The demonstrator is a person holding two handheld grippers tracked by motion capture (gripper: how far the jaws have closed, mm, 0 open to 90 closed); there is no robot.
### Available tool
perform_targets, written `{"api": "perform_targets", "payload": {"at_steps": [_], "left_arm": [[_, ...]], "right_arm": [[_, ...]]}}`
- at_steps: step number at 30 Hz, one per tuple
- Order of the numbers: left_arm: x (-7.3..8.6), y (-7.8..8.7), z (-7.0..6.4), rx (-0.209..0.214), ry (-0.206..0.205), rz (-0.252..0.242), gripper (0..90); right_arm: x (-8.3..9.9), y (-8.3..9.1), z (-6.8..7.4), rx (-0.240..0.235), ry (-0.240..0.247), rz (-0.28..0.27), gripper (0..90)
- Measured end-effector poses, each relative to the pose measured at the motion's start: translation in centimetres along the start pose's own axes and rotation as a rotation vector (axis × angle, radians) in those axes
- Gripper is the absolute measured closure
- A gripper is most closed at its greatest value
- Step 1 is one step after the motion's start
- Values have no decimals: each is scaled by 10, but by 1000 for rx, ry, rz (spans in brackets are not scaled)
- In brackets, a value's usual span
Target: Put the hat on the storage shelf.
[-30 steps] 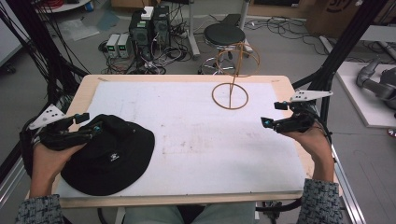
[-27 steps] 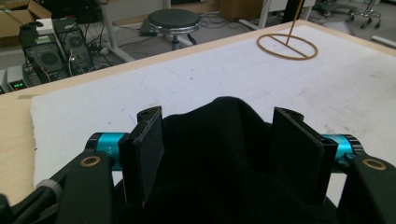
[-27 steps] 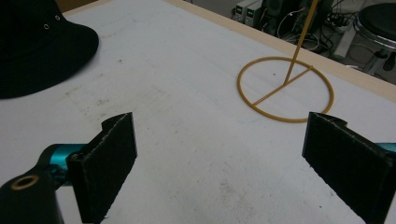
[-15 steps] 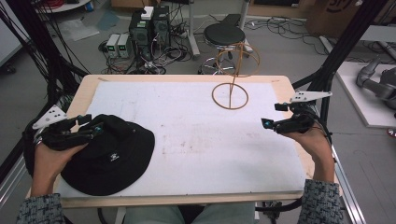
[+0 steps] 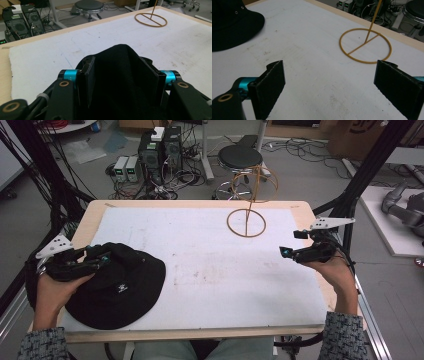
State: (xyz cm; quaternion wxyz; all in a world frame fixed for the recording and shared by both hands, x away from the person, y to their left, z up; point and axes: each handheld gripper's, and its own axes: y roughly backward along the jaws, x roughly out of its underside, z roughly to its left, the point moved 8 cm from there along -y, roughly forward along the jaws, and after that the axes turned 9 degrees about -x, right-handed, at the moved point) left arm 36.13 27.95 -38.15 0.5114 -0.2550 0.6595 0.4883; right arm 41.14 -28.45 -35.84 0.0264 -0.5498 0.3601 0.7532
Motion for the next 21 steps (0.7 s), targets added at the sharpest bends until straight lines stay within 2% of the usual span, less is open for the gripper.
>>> {"api": "perform_targets", "payload": {"at_steps": [21], "left_arm": [[1,0,3,-13,12,17,630]], "right_arm": [[1,0,1,1,4,9,97]]}}
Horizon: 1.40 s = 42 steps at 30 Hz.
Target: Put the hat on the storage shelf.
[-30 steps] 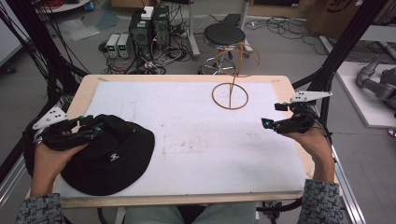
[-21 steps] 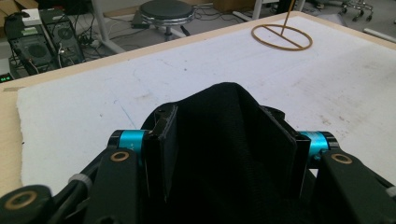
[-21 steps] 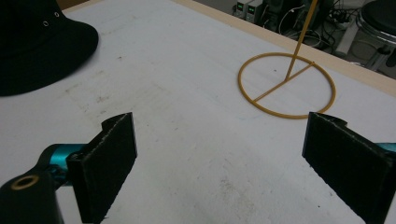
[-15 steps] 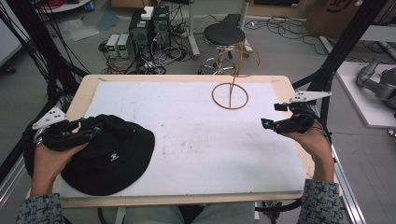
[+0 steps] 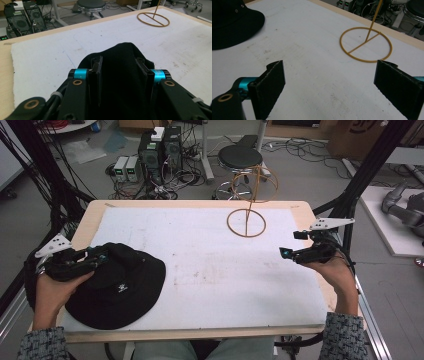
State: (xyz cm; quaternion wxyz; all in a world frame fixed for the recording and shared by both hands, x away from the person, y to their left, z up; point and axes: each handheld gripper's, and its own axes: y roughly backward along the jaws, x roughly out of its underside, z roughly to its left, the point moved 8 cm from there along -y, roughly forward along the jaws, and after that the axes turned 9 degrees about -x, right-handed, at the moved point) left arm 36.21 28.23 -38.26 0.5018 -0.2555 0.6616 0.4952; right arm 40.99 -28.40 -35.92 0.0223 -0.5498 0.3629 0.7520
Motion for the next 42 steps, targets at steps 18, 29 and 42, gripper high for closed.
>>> {"api": "perform_targets", "payload": {"at_steps": [18,29,42], "left_arm": [[-1,-1,-3,-3,-11,9,794],[-5,-3,-5,-1,-4,3,854],[-29,-2,-14,49,-1,-68,873]], "right_arm": [[1,-2,1,-5,2,12,97],[3,-2,2,2,2,11,97],[7,3,3,8,12,-10,97]]}}
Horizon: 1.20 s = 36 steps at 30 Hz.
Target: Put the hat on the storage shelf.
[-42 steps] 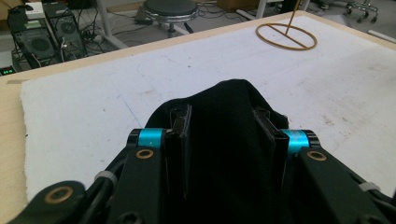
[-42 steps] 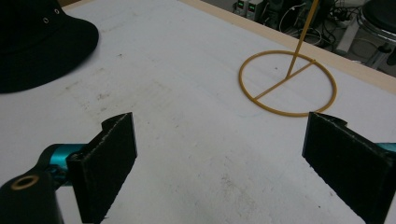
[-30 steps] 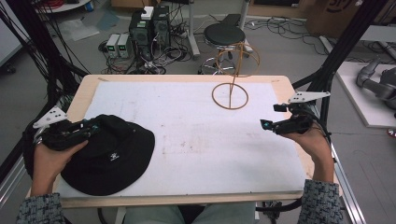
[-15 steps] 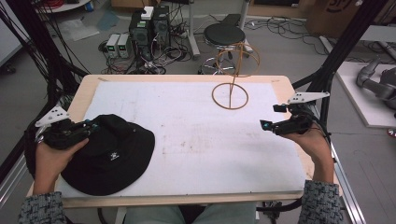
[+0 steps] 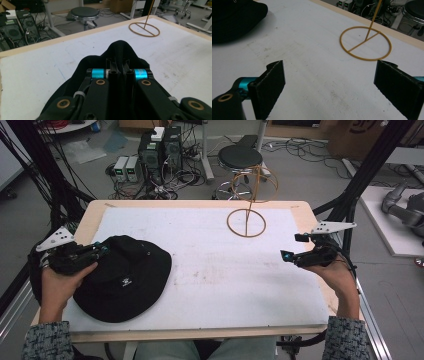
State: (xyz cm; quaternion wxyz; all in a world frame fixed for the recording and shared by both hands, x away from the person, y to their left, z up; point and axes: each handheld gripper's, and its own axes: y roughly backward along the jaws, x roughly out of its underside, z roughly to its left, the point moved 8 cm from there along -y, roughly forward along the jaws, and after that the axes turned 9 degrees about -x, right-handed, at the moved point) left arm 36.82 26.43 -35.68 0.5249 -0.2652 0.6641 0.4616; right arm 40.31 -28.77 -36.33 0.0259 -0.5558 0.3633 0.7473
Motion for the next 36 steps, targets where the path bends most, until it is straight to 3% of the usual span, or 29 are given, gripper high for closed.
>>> {"api": "perform_targets", "payload": {"at_steps": [6,11,15,22,30,36], "left_arm": [[-14,2,1,8,-3,-24,873],[-30,-2,-1,15,-29,-13,873],[-48,-6,-3,40,-45,-22,873],[-70,-19,-6,81,-34,-28,874],[-93,-34,-13,96,-91,-26,874],[-114,-42,-17,109,-109,-28,875]], "right_arm": [[1,1,0,1,2,2,97],[1,0,0,5,2,1,97],[3,0,-1,9,2,3,97],[5,2,0,7,-9,1,97],[6,-1,-1,2,-10,4,97],[7,-3,-2,3,-9,7,97]]}}
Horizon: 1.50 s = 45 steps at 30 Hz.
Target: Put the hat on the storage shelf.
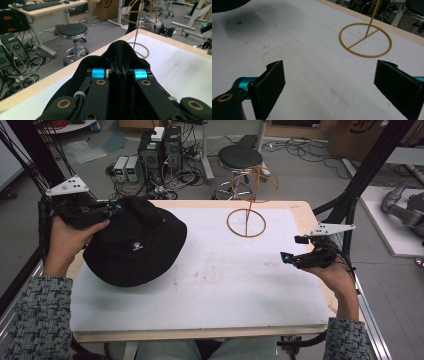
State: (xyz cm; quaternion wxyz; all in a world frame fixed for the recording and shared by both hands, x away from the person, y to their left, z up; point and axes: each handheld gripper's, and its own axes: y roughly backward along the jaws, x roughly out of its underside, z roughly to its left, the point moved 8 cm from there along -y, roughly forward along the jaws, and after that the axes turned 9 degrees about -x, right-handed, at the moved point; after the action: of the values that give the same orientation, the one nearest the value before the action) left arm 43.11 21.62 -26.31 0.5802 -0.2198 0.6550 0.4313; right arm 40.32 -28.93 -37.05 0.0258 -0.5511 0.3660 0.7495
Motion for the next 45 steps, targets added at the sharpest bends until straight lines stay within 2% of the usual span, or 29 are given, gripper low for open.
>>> {"api": "perform_targets", "payload": {"at_steps": [6,14,19,23,26,29,33,38,40,45], "left_arm": [[-23,-10,-2,21,-2,-19,875],[-41,-26,-8,50,-4,-29,874],[-59,-36,-13,56,-12,-43,875],[-76,-45,-16,55,-39,-48,874],[-87,-55,-17,76,-42,-60,875],[-95,-66,-18,116,-39,-83,875],[-98,-80,-15,155,16,-116,875],[-101,-91,-10,156,58,-154,875],[-101,-93,-6,135,82,-149,877],[-100,-83,4,85,63,-139,877]], "right_arm": [[2,0,0,3,-7,-7,97],[3,-6,-1,-6,-10,8,97],[0,-8,0,-22,-7,-2,97],[1,-8,-5,-24,-15,-6,97],[1,-9,-12,-31,-25,-12,97],[2,-12,-18,-34,-34,-5,97],[-1,-16,-20,-37,-31,-3,97],[-6,-22,-18,-48,-13,0,97],[-6,-24,-17,-50,-13,10,97],[-7,-24,-19,-53,-6,6,97]]}}
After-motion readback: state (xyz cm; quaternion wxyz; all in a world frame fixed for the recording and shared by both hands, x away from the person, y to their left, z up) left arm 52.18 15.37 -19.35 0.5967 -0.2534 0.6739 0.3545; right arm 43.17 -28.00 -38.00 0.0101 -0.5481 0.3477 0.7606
